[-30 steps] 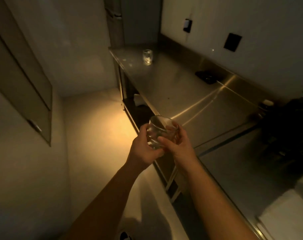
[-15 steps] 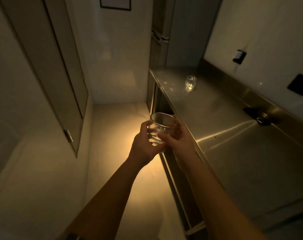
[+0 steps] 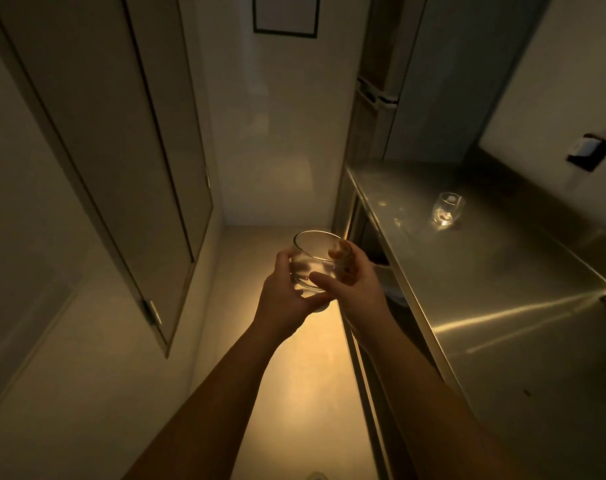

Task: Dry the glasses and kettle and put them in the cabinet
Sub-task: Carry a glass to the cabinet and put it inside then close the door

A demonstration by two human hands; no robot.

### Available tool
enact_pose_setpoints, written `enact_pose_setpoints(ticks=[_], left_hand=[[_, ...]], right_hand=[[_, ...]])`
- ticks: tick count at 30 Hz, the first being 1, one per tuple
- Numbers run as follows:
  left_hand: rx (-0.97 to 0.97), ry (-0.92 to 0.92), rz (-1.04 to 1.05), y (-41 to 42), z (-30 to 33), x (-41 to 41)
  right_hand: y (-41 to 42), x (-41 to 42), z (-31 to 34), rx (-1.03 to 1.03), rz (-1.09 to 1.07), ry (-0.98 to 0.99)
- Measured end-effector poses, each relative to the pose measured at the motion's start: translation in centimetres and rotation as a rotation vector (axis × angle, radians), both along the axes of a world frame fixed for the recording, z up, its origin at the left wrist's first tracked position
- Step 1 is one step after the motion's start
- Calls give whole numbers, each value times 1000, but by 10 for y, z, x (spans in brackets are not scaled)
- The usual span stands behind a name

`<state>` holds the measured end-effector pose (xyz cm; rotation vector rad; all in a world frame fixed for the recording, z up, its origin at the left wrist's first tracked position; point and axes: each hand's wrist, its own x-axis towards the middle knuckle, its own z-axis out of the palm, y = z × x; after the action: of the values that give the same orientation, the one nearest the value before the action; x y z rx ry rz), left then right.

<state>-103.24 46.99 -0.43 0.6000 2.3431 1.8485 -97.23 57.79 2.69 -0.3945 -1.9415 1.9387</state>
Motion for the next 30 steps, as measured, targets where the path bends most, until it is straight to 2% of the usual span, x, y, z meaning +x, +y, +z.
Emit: enact_pose_setpoints(ticks=[13, 21, 30], left_hand=[[46, -92, 132, 92, 15, -208], [-15, -59, 152, 111, 5, -346], [-34, -44, 104, 106, 19, -549]], right_hand=[[102, -224, 8, 58, 132, 10], [123, -364, -6, 54, 144, 7], [115, -560, 9, 80, 93, 17]])
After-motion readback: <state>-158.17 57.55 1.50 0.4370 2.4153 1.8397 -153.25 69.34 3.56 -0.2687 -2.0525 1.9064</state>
